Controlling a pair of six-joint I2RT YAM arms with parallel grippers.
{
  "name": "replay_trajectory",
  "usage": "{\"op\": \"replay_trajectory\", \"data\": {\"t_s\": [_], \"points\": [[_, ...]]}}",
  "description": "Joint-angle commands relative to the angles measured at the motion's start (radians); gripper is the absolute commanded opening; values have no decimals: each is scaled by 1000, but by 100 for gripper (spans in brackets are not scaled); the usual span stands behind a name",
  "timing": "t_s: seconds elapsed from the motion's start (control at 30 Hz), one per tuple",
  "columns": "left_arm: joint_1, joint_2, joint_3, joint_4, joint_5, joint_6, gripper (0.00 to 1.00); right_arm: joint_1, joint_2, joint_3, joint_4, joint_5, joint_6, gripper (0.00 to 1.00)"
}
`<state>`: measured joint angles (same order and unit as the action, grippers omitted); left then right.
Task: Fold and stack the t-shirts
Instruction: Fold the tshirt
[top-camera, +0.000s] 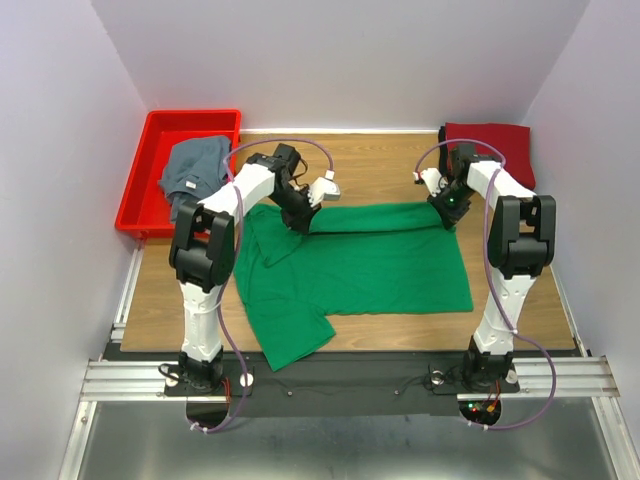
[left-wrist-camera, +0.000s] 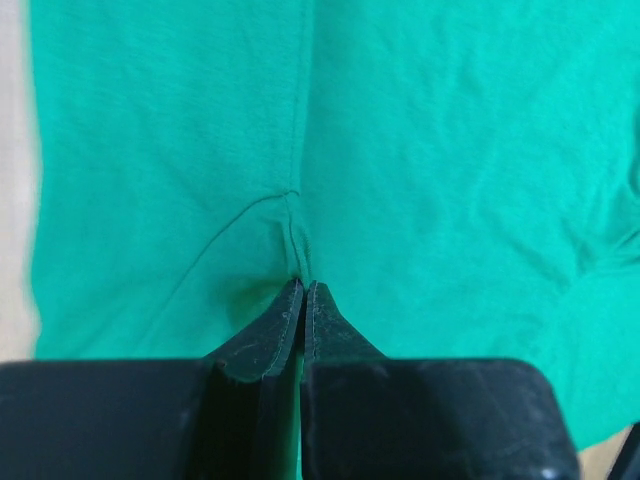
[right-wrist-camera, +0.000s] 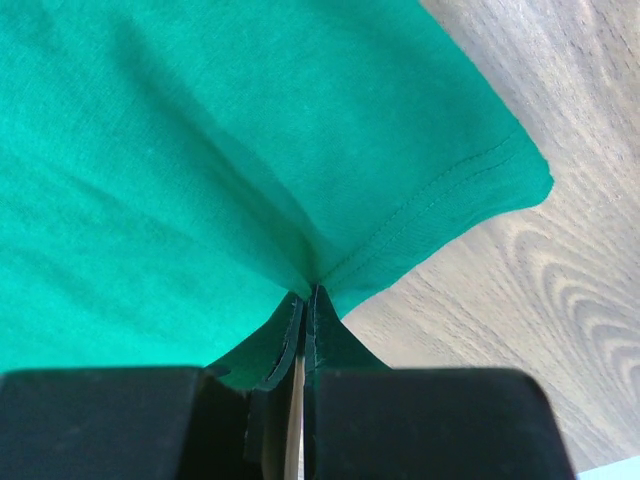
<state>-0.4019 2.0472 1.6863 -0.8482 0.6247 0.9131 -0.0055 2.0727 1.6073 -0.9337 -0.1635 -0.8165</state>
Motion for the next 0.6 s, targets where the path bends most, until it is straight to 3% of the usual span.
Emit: {"op": "replay_trajectory", "data": {"t_s": [0.0, 0.07, 0.1, 0.13, 0.17, 0.2, 0.23, 0.3, 0.33, 0.57], "points": [[-12, -56, -48, -34, -5, 7, 0, 4, -57, -3, 15, 24, -27, 1], [-18, -48, -59, -22, -10, 4, 0, 4, -57, -10, 13, 28, -32, 1], [-20, -47, -68, -17, -14, 0, 4, 4, -59, -20, 15, 28, -36, 1], [-23, -42, -73, -15, -17, -3, 14, 4, -59, -23, 15, 30, -35, 1], [-23, -42, -77, -8, -20, -5, 35, 2, -57, -29, 12, 32, -36, 14], [-25, -42, -79, -8, -20, -5, 36, 2, -59, -30, 9, 32, -36, 23], [-25, -44, -77, -8, -19, -5, 50, 2, -60, -33, 4, 32, -41, 32], [-20, -64, -70, -14, -13, -5, 55, 2, -72, -29, -11, 24, -44, 54], [-17, -74, -65, -20, 3, -3, 56, 4, -77, -23, -17, 18, -41, 57], [124, -130, -37, -69, 69, -42, 54, 4, -76, 112, -102, -95, 28, 58]]}}
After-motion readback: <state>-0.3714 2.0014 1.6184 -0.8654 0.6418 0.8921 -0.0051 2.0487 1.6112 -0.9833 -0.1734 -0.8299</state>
